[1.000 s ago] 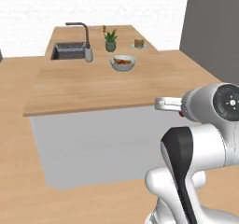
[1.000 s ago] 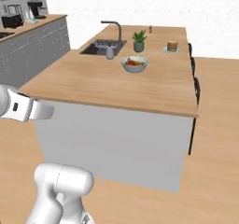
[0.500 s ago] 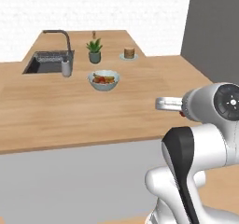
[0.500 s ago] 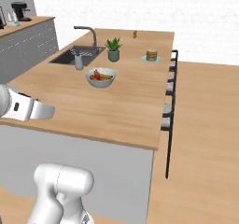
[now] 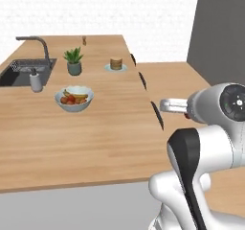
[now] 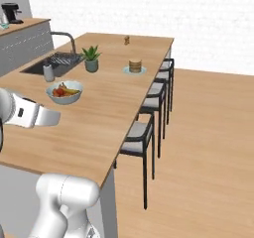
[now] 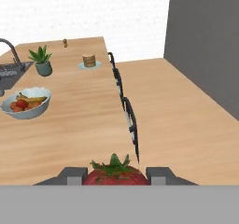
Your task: Take the strawberry from the fridge and place it on top of the pancake, located on the dining counter.
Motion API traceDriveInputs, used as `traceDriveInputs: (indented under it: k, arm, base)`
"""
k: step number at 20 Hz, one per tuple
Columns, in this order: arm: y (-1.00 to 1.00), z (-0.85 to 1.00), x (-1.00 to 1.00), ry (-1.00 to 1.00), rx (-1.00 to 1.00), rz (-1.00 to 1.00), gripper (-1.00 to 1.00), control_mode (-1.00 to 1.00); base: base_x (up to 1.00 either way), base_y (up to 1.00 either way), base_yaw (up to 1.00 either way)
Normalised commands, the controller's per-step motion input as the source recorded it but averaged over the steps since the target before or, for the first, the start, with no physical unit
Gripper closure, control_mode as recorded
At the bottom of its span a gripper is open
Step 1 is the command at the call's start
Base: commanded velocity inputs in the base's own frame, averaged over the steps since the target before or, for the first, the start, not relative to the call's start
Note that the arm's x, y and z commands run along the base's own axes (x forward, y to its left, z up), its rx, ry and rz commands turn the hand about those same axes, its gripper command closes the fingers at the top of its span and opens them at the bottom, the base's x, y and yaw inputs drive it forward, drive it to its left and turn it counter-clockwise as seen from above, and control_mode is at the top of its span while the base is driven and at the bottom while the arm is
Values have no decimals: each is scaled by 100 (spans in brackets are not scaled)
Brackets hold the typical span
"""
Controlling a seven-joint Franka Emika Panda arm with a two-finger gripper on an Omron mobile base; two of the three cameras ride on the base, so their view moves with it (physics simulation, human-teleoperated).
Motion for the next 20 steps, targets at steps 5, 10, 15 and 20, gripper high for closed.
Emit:
traceDriveInputs:
  k: [5,10,15,20]
  arm:
    - [0,0,0,0,0,0,100,100]
    - [0,0,0,0,0,0,100,100]
    - [0,0,0,0,0,0,100,100]
    - [0,0,0,0,0,0,100,100]
  base:
    - [47,-100,4]
    - [28,-100,-2]
    - [-54,-100,-1]
    - [-7,-100,0]
